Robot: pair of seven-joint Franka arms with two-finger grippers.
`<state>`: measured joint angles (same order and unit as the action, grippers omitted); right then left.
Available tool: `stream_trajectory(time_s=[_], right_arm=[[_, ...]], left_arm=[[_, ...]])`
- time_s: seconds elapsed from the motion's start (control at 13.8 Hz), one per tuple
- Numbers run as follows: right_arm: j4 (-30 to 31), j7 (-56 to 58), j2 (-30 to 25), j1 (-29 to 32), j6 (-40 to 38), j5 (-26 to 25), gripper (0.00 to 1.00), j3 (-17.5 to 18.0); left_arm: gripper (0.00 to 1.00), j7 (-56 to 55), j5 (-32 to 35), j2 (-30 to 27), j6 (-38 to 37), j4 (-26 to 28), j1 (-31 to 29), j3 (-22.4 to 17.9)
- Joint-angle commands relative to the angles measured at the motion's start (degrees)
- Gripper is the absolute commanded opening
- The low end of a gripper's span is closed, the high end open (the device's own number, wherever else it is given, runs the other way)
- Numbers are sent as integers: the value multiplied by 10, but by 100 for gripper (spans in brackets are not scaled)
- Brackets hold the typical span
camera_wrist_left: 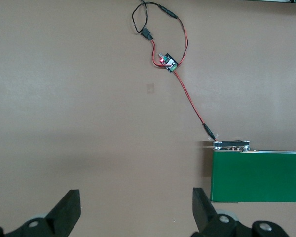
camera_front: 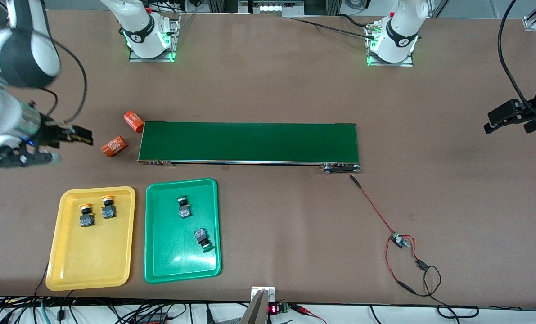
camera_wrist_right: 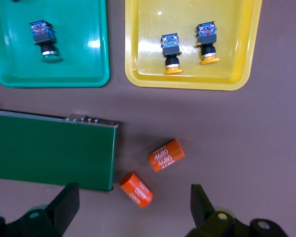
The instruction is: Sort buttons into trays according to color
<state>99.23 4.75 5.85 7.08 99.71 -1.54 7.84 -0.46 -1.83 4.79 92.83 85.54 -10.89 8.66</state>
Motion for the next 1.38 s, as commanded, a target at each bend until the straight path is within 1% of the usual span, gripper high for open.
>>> stream_trajectory(time_s=[0.0,0.14,0.29,0.43,0.72,0.87,1.01,1.16,1.3], right_arm=[[20,-7,-60,3,-35,13,100,4],[18,-15,-79,-6,-63,13,100,5],[14,-36,-81,-30,-77,12,100,1],[13,-41,-81,-37,-80,12,100,2],[4,-31,-78,-28,-82,8,100,1],[-8,-25,-79,-18,-100,2,100,1],[-20,-17,-78,-17,-117,-18,100,1],[-20,-25,-78,-12,-130,-18,100,1],[-20,-61,-78,-11,-131,-14,100,0]], left_arm=[[100,6,-4,-19,-12,17,-5,3],[100,6,-4,-22,-18,23,-7,1],[100,6,-4,-23,-17,25,-16,2],[100,6,-4,-23,-16,25,-16,2],[100,6,-4,-33,-16,26,-15,12],[100,6,-4,-34,-13,26,-15,13],[100,6,-4,-35,-13,26,-12,14],[100,6,-4,-36,-16,27,-12,20],[100,6,-4,-36,-16,29,-12,20]])
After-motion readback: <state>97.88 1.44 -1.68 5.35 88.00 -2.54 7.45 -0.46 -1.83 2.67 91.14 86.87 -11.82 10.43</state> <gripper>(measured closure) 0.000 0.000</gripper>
